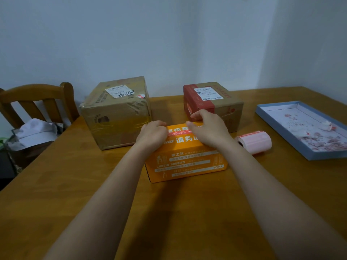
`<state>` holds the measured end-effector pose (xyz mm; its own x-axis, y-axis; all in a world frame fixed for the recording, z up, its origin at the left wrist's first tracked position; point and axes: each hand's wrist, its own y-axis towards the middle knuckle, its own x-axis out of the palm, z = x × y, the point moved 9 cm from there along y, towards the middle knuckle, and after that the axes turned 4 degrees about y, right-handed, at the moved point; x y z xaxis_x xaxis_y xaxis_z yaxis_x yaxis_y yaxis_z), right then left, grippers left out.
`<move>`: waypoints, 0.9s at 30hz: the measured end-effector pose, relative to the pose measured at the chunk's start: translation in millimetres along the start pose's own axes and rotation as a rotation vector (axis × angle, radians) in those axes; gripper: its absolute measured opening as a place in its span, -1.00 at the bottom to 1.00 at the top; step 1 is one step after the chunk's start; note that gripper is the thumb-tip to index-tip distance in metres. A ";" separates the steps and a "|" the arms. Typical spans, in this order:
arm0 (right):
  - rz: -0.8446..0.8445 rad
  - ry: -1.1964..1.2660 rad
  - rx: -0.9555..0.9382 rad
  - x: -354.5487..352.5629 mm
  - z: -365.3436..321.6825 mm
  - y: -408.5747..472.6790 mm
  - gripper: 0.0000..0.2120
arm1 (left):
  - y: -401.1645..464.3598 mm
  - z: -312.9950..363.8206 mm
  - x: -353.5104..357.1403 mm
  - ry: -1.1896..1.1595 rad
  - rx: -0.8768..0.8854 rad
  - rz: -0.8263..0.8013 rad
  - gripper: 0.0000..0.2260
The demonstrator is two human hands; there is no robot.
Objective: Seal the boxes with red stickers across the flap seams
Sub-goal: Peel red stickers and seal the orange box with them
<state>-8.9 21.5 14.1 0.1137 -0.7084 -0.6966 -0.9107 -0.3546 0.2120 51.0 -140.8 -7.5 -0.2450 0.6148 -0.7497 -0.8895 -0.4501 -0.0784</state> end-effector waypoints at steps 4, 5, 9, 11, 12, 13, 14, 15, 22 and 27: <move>-0.059 -0.214 -0.010 14.5 -8.1 -3.4 -0.34 | -6.7 9.4 1.2 0.113 0.049 -0.053 -0.59; -0.065 -0.229 -0.009 15.2 -8.5 -3.3 -0.31 | -6.4 8.6 1.0 0.124 0.047 -0.062 -0.57; -0.120 -0.230 0.009 17.8 -7.5 -3.4 -0.38 | -7.1 5.4 3.6 0.174 0.042 -0.090 -0.52; -0.150 -0.169 0.038 16.4 -7.0 -2.6 -0.44 | -7.9 5.9 3.1 0.147 0.045 -0.093 -0.52; -0.162 -0.128 0.054 15.9 -6.0 -1.0 -0.45 | -8.4 5.5 2.5 0.118 0.037 -0.098 -0.52; -0.172 -0.083 0.068 15.6 -4.7 0.7 -0.46 | -8.3 4.5 1.8 0.085 0.026 -0.104 -0.53; -0.181 -0.037 0.081 15.7 -3.2 2.1 -0.46 | -6.9 2.6 1.9 0.051 0.014 -0.113 -0.53; -0.186 0.009 0.093 15.5 -1.9 2.7 -0.46 | -5.6 0.5 2.2 0.021 0.001 -0.120 -0.53; -0.133 0.156 0.104 -3.1 4.4 2.7 -0.38 | -5.1 -10.5 2.4 -0.119 -0.082 -0.135 -0.57; -0.021 0.207 0.113 -7.2 10.2 2.8 -0.53 | -6.3 -5.5 -3.8 -0.228 -0.055 -0.070 -0.62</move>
<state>-16.3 31.8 12.7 0.2010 -0.8157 -0.5425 -0.9448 -0.3077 0.1127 59.6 -143.8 -7.8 -0.2695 0.7734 -0.5738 -0.8867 -0.4317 -0.1653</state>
